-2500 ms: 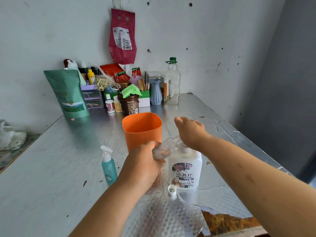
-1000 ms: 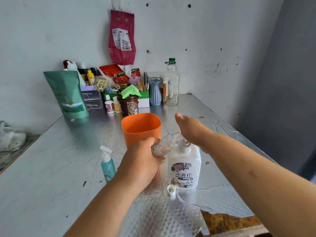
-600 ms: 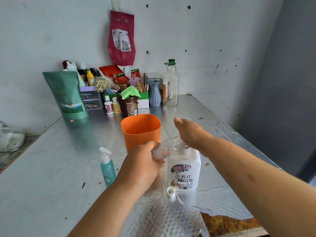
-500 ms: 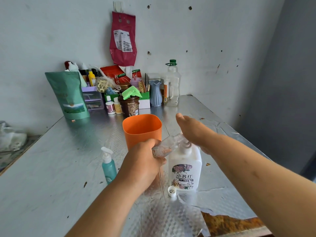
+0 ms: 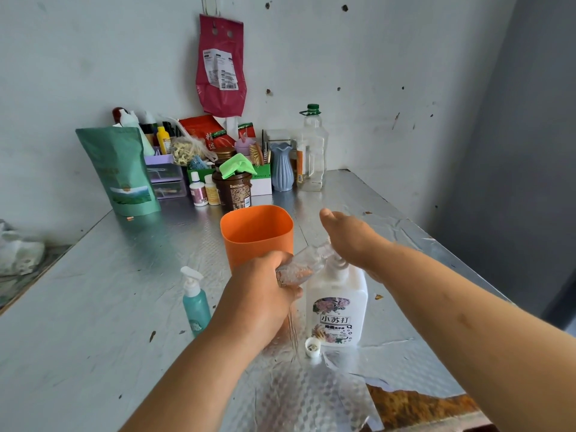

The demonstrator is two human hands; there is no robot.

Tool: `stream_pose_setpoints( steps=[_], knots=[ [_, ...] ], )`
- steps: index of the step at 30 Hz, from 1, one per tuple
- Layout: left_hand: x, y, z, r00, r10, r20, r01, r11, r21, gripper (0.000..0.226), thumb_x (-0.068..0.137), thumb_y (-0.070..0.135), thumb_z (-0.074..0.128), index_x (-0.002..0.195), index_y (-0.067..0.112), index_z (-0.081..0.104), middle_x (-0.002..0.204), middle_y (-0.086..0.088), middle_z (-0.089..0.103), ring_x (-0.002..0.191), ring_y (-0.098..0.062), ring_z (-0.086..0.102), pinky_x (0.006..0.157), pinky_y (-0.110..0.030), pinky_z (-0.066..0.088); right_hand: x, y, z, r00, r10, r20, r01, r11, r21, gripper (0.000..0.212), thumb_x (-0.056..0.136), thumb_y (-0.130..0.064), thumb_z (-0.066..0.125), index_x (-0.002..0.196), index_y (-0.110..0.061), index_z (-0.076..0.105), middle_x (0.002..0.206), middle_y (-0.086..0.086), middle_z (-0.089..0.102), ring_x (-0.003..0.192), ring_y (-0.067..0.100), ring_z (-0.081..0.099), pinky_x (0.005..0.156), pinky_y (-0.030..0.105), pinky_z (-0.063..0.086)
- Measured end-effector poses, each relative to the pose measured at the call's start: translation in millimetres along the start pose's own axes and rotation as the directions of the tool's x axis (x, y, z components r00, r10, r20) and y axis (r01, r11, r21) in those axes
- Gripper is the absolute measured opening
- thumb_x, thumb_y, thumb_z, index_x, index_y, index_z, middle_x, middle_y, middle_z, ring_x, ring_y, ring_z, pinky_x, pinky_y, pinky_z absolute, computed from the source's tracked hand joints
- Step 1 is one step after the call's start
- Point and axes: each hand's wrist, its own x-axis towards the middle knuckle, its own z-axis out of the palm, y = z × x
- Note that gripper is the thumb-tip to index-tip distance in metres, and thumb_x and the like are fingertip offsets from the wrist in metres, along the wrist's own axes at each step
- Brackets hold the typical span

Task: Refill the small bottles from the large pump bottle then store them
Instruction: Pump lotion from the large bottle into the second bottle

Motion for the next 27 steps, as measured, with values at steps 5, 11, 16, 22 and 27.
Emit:
stream_pose_setpoints(
  steps=[5, 11, 16, 22, 27],
  knots=[
    [-1, -1, 5, 0.999, -0.032, 0.017, 0.032, 0.999, 0.019, 0.039, 0.086, 0.03, 0.073, 0.124, 0.032, 0.061, 0.115, 0.01, 0.067, 0.101, -0.015, 0.063, 0.079, -0.026, 0.047, 1, 4, 9, 0.998, 0.042, -0.04, -0.04, 0.998, 0.05, 0.034, 0.096, 0.001, 0.022, 0.072, -0.022, 0.023, 0.068, -0.005, 0.021, 0.088, 0.02, 0.03, 0.082, 0.033, 0.02],
    [-2, 2, -1, 0.999, -0.026, 0.018, 0.026, 1.0, 0.012, 0.037, 0.085, 0.03, 0.073, 0.121, 0.03, 0.062, 0.113, 0.01, 0.068, 0.1, -0.015, 0.064, 0.082, -0.029, 0.05, -3, -7, -2, 1.0, 0.024, -0.02, -0.024, 0.999, 0.044, 0.036, 0.099, -0.004, 0.02, 0.069, -0.024, 0.021, 0.07, 0.0, 0.027, 0.089, 0.021, 0.029, 0.085, 0.033, 0.021],
    [-1, 4, -5, 0.999, -0.026, 0.02, 0.026, 1.0, -0.008, 0.035, 0.085, 0.031, 0.073, 0.119, 0.033, 0.063, 0.109, 0.012, 0.068, 0.098, -0.013, 0.063, 0.083, -0.031, 0.051, -3, -7, -8, 0.999, -0.009, 0.042, 0.009, 1.0, -0.008, 0.027, 0.104, -0.031, 0.011, 0.099, -0.014, 0.032, 0.1, 0.012, 0.039, 0.094, 0.021, 0.034, 0.082, 0.034, 0.021],
    [-2, 4, -4, 1.0, -0.022, 0.013, 0.022, 1.0, 0.003, 0.037, 0.085, 0.032, 0.073, 0.121, 0.034, 0.062, 0.112, 0.013, 0.068, 0.099, -0.013, 0.063, 0.082, -0.03, 0.051, -4, -7, -5, 0.999, 0.028, 0.018, -0.028, 1.0, -0.004, 0.021, 0.104, -0.024, 0.014, 0.098, -0.013, 0.032, 0.098, 0.013, 0.041, 0.091, 0.024, 0.038, 0.086, 0.04, 0.034],
    [-1, 2, -1, 1.0, -0.029, 0.002, 0.029, 1.0, 0.002, 0.039, 0.085, 0.032, 0.074, 0.121, 0.035, 0.061, 0.113, 0.013, 0.068, 0.098, -0.013, 0.064, 0.077, -0.027, 0.048, -5, -4, -3, 0.998, 0.056, -0.016, -0.055, 0.998, 0.043, 0.017, 0.104, -0.019, 0.017, 0.098, -0.013, 0.032, 0.097, 0.013, 0.041, 0.09, 0.024, 0.038, 0.097, 0.043, 0.039]
  ],
)
